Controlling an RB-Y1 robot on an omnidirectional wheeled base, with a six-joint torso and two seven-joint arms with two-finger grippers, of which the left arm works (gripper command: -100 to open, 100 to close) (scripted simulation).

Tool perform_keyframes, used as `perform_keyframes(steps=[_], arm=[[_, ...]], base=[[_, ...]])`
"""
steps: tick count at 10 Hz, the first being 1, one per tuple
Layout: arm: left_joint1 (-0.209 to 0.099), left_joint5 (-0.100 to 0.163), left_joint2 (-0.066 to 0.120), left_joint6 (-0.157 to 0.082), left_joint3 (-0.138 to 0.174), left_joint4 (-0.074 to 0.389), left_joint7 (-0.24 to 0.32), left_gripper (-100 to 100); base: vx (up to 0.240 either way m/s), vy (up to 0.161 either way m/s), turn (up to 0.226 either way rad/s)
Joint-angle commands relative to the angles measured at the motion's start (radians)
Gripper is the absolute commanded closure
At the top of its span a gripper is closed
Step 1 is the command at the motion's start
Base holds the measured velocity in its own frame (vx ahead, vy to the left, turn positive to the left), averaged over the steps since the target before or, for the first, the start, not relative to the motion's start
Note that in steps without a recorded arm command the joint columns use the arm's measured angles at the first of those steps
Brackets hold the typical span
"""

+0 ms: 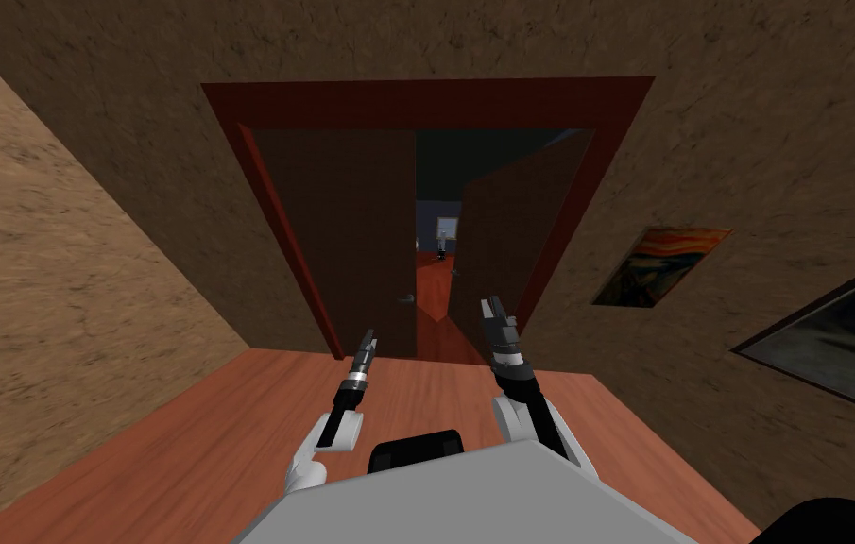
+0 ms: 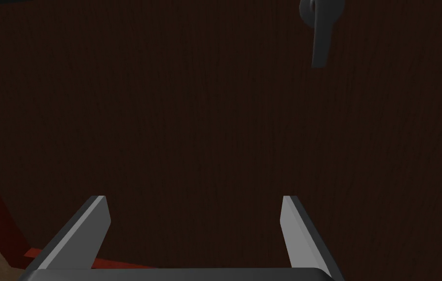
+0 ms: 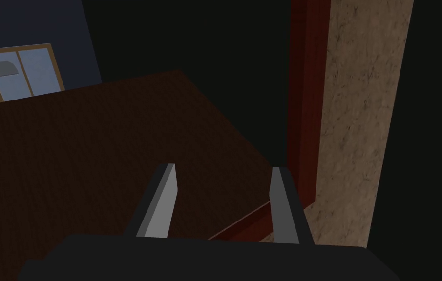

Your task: Push the door open

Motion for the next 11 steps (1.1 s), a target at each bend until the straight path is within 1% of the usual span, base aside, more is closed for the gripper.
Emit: perform_keyframes(steps=[1, 6, 7, 8, 9, 10, 11], arm=[[-0.013, 0.000, 0.002, -0.002, -0.004, 0.037, 0.009, -100], [-0.054, -0.001, -0.002, -0.017, -0.015, 0.150, 0.025, -100], [-0.069, -0.001, -0.004, -0.022, -0.019, 0.191, 0.030, -100], [-0.076, -0.001, -0.006, -0.025, -0.021, 0.210, 0.033, -100], [-0.090, -0.001, -0.008, -0.029, -0.025, 0.249, 0.039, -100], [-0.090, -0.001, -0.008, -0.029, -0.025, 0.249, 0.039, -100], [-0.102, -0.002, -0.010, -0.034, -0.028, 0.284, 0.044, -100]], base=[[0.087, -0.038, 0.008], [0.097, -0.028, 0.005], [0.124, -0.045, 0.009], [0.148, -0.047, 0.008], [0.154, -0.044, 0.007], [0.107, -0.030, 0.006], [0.093, -0.031, 0.003]])
